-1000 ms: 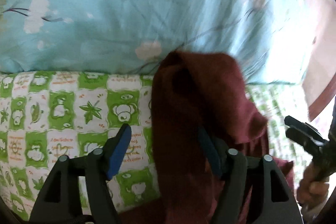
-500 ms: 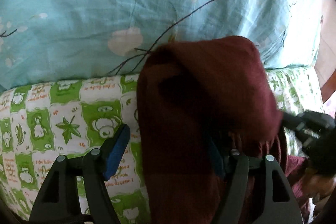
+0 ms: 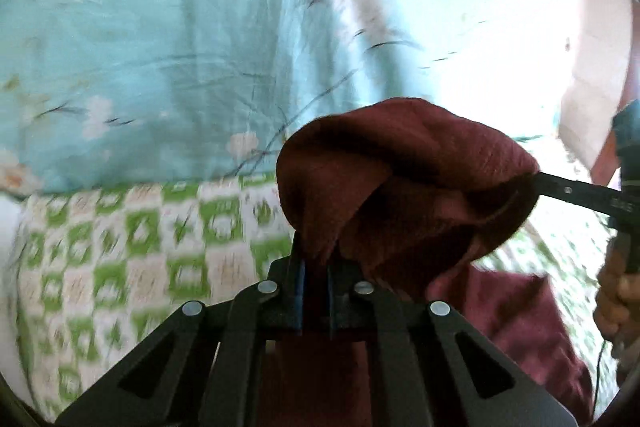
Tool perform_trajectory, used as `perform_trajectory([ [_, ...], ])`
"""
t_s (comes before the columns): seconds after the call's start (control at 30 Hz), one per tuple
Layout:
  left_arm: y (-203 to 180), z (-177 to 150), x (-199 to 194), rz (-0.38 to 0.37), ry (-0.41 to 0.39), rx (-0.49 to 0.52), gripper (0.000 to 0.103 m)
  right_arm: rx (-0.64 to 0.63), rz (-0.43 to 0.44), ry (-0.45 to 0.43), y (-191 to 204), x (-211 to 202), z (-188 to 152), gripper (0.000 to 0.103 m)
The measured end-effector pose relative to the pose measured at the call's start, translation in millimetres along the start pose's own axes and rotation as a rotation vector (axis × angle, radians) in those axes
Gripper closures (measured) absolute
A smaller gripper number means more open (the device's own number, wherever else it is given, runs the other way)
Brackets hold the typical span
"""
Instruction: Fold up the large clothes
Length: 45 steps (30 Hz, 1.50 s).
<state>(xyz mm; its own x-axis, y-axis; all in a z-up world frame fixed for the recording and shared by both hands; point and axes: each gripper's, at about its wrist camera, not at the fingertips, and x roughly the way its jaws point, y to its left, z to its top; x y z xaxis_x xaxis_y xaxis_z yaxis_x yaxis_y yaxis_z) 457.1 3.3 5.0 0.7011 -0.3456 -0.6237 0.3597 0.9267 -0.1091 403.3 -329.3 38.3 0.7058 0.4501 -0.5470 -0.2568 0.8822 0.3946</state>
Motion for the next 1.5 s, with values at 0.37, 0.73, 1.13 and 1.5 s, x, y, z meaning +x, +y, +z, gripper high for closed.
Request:
perform_trajectory([
  [0.37, -37, -120, -84, -0.009, 0.034, 0.022, 0.096, 0.018, -0.022, 0.138, 28, -62, -150, 0.100],
  [0.73, -26, -187, -123, -0.023, 0.149, -0.129, 0.068, 0.018, 0.032, 0.207, 42, -94, -190, 0.093],
  [1.13, -75, -202, -87, -0.396, 0.265, -0.277, 0.064, -0.086, 0.167, 0.274, 101, -42, -150, 0.037],
  [1.5, -29, -197, -92, -0.444, 0.150, -0.376, 0.046, -0.006, 0.473, 0.441, 96, -35, -173, 0.095],
])
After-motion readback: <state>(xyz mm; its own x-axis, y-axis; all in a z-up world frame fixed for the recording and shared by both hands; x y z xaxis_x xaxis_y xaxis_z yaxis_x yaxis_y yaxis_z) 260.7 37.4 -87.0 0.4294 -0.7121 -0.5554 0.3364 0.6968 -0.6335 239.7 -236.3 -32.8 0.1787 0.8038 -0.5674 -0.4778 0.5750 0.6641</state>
